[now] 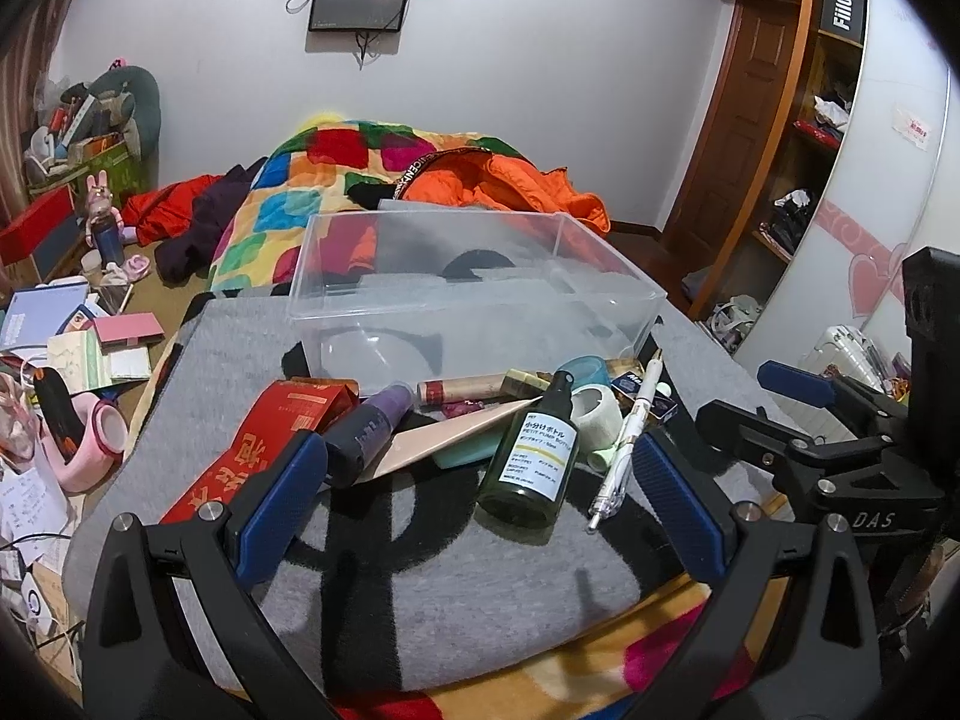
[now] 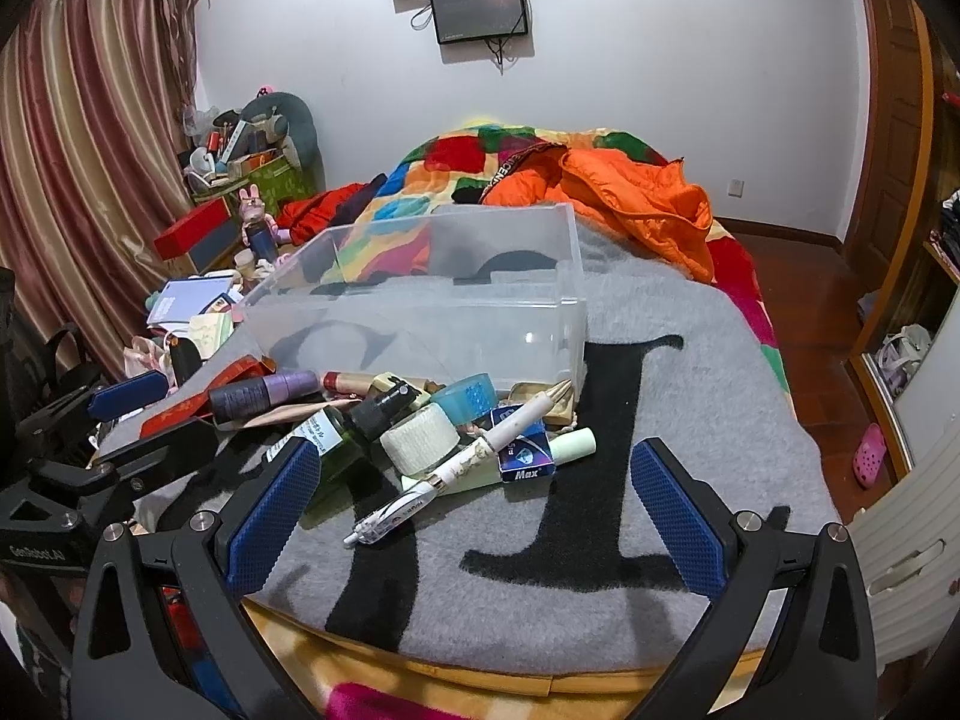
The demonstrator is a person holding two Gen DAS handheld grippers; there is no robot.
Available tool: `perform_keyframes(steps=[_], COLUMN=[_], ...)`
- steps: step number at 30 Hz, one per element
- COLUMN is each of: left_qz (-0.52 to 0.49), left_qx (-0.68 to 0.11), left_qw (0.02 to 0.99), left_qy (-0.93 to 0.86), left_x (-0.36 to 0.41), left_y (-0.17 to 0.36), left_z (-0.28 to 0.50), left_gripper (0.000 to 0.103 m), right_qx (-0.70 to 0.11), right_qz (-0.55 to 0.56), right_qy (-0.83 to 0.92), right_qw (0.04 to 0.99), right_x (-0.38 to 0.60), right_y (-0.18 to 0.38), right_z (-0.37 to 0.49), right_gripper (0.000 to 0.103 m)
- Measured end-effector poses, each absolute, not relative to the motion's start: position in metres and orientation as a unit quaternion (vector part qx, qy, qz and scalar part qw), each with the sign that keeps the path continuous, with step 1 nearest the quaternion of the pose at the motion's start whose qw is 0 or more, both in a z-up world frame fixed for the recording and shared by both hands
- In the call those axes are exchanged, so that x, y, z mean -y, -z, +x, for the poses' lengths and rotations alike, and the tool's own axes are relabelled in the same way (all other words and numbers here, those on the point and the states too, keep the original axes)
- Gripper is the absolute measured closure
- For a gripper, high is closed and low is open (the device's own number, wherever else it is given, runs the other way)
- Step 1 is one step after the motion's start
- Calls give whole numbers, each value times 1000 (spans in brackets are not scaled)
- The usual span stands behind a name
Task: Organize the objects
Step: 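Reach both tools toward the cluttered items in front of the clear box, then grasp the red packet with the left tool while the right tool grasps the white pen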
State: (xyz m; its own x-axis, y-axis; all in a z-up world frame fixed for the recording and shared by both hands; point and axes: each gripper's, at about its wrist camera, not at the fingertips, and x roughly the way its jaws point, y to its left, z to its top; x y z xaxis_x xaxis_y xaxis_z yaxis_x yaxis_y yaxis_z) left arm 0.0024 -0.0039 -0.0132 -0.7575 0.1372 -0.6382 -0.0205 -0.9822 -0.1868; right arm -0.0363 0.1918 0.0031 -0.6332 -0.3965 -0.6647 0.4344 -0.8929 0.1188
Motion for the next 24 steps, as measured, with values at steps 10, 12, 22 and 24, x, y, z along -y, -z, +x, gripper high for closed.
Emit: perform_keyframes(steps=[10, 12, 22, 24], left_qz=[-361, -370, -430, -439], left_qx=[87, 84, 64, 66], left_qw=[14, 4, 0, 8], left_qy=[-928, -925, -901, -896], left_x=[49, 60, 88, 91], left_y=[14, 16, 42, 48], left_z=[-11, -17, -55, -61], left_gripper=[0, 0, 0, 0], right_qx=[-31, -29, -1, 6], right_qz=[377, 382, 410, 413], right_qy=[900, 899, 890, 888], right_qw=[215, 210, 200, 202], right_x=[-191, -193, -201, -200], right_y=[8, 11, 24, 26], right_z=[-52, -57, -82, -87], right_gripper=[0, 0, 0, 1])
